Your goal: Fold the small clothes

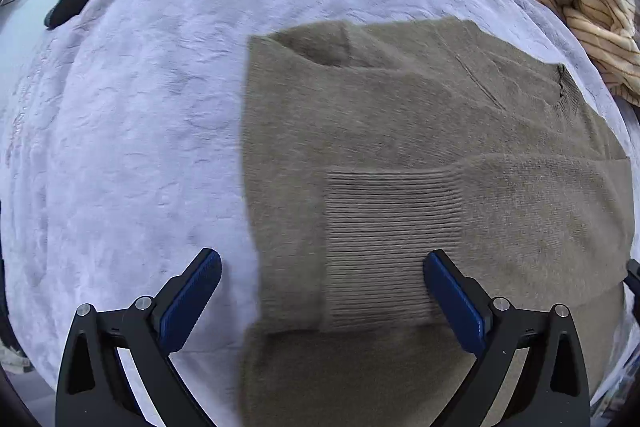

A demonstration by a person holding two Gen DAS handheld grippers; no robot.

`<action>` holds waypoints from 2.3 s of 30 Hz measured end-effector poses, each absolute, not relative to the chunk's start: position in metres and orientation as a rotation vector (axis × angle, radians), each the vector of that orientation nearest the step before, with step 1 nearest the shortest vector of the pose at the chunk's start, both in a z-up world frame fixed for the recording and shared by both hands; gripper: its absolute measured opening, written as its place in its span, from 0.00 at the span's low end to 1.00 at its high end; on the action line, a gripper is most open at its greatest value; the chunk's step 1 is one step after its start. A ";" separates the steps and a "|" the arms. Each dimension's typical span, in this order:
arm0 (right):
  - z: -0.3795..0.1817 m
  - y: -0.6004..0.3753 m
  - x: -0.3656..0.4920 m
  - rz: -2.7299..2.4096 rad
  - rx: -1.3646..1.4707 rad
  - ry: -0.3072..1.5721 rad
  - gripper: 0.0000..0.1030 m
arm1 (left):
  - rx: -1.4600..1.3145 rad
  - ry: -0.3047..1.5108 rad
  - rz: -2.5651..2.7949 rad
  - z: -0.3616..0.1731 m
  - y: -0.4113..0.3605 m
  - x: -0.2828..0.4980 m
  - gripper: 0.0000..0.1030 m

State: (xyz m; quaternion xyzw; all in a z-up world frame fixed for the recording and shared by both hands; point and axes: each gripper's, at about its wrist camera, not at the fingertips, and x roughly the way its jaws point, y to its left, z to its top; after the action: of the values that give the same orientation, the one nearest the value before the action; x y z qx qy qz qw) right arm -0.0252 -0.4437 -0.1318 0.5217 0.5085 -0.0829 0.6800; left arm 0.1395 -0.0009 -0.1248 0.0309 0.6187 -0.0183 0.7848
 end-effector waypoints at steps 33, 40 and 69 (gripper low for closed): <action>-0.140 -0.460 0.052 0.037 0.937 1.304 0.34 | -0.352 1.394 -0.327 -0.148 0.070 0.205 0.59; -0.145 -0.457 0.055 0.038 0.965 1.303 0.16 | -0.280 1.358 -0.370 -0.141 0.054 0.205 0.19; -0.088 -0.430 0.043 -0.074 0.692 1.283 0.35 | -0.193 1.263 -0.198 -0.102 0.079 0.164 0.49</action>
State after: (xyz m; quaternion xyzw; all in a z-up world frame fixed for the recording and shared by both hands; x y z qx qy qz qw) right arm 0.0430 -0.4302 -0.0878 0.3162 0.5860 -0.0336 0.7453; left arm 0.1636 0.0789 -0.1019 -0.0897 0.5882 -0.0925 0.7984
